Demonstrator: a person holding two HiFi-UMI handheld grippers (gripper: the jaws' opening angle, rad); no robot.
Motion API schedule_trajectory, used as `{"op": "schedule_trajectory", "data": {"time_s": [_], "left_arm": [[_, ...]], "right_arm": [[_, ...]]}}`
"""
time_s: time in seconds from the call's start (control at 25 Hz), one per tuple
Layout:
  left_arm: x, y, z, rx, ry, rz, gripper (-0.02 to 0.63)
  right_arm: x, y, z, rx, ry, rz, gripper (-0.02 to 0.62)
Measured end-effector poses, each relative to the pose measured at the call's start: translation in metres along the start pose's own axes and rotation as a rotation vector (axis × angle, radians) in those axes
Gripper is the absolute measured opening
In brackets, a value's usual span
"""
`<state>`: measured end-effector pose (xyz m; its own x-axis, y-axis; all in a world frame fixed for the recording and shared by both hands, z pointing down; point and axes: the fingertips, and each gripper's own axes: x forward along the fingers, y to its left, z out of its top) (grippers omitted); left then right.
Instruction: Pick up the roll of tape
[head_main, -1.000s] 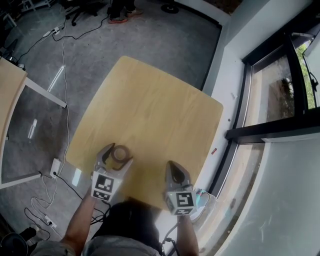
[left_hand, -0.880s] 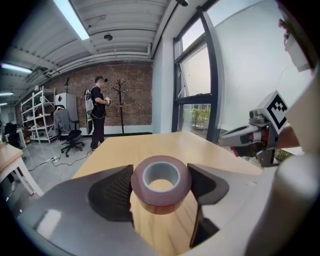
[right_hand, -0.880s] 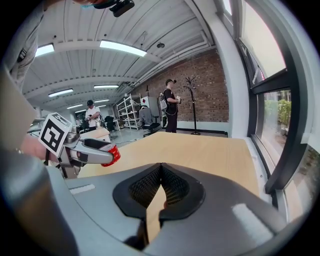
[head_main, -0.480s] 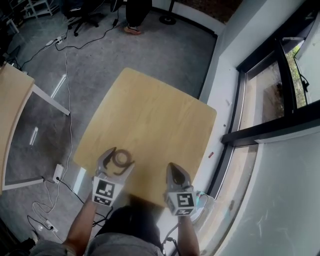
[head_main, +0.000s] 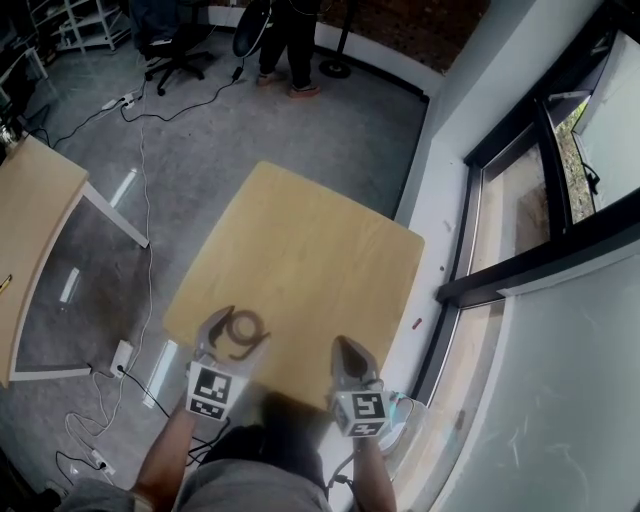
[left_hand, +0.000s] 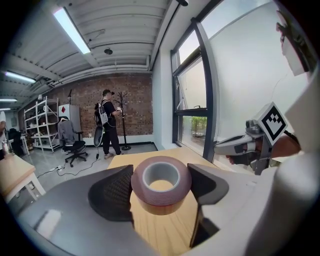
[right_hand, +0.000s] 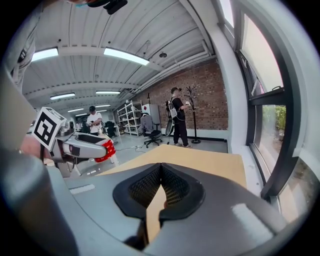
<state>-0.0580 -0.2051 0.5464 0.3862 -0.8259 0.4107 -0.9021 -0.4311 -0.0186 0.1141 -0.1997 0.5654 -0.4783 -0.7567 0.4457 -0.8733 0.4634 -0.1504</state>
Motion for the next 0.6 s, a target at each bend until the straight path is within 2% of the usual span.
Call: {"op": "schedule_trajectory", "data": {"time_s": [0.2, 0.36, 0.6], "left_arm": [[-0.023, -0.004, 0.016, 0.004, -0.02, 0.002, 0.339], [-0.038, -0.007, 0.027, 0.008, -0.035, 0.006, 0.339], [-0.06, -0.013, 0.048, 0.019, -0.071, -0.007, 0.339]], "right_arm": [[-0.018, 0.013, 0.015, -0.013, -0.02, 0.002, 0.012], [-0.029, 0.023, 0.04, -0.005, -0.095, -0.002, 0.012], [-0.047, 0.035, 0.054, -0.024, -0.131, 0.003, 0.012]]}}
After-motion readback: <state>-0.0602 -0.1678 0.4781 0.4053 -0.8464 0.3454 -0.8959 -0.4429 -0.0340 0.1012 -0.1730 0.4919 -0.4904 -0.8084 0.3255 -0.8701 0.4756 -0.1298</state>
